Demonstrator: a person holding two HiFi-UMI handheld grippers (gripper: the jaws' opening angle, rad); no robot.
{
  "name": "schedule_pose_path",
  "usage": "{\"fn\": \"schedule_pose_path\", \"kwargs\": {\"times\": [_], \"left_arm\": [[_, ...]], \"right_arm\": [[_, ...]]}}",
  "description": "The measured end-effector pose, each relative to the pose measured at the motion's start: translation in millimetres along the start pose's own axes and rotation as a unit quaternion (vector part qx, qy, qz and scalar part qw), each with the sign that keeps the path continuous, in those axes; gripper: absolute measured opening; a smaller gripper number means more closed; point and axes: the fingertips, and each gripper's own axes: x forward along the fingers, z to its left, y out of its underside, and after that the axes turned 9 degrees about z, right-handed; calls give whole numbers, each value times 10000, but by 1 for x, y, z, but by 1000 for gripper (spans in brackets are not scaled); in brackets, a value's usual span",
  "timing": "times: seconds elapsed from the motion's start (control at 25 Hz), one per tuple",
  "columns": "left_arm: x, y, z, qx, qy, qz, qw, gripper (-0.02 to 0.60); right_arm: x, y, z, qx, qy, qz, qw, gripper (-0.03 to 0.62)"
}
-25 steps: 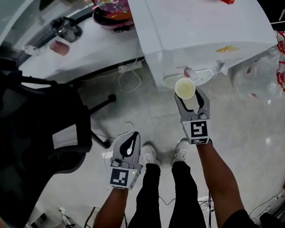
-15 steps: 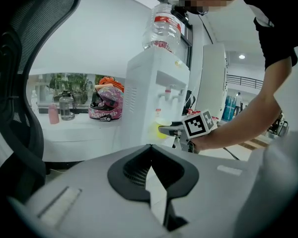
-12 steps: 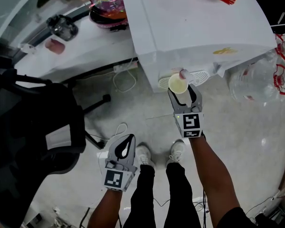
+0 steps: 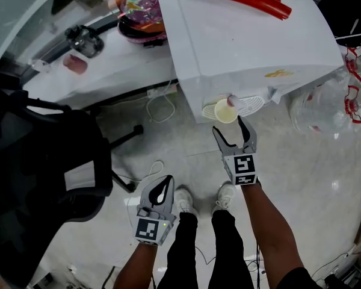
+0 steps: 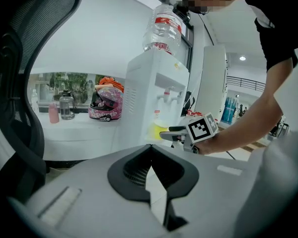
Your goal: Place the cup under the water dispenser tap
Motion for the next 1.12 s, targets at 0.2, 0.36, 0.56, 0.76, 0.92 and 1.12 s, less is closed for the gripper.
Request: {"fn": "schedule_pose_path", "kwargs": {"times": [0.2, 0.36, 0.56, 0.76, 0.92, 1.12], "left_arm": [[-9, -20, -11, 66, 105, -22, 9999, 17], [-20, -59, -30, 174, 278, -181, 9993, 17], [-40, -126, -40, 209, 339, -451, 9982, 17], [-72, -191, -62, 250, 511, -416, 9975, 17], [-104, -230, -73, 475, 556, -550, 9958, 17], [-135, -269, -92, 566, 747, -748, 9928, 17]], "right_arm": [[-61, -31, 16, 224, -31, -439, 9988, 340], [-127, -68, 29, 133, 56, -745, 9971, 296], [-199, -143, 46, 175, 23, -1143, 9933, 198], [-261, -217, 46, 104, 160, -1586, 9872, 35], [-305, -258, 50, 52, 123, -1552, 9878, 2], [-338, -299, 51, -239, 172, -1405, 9896, 2]]}}
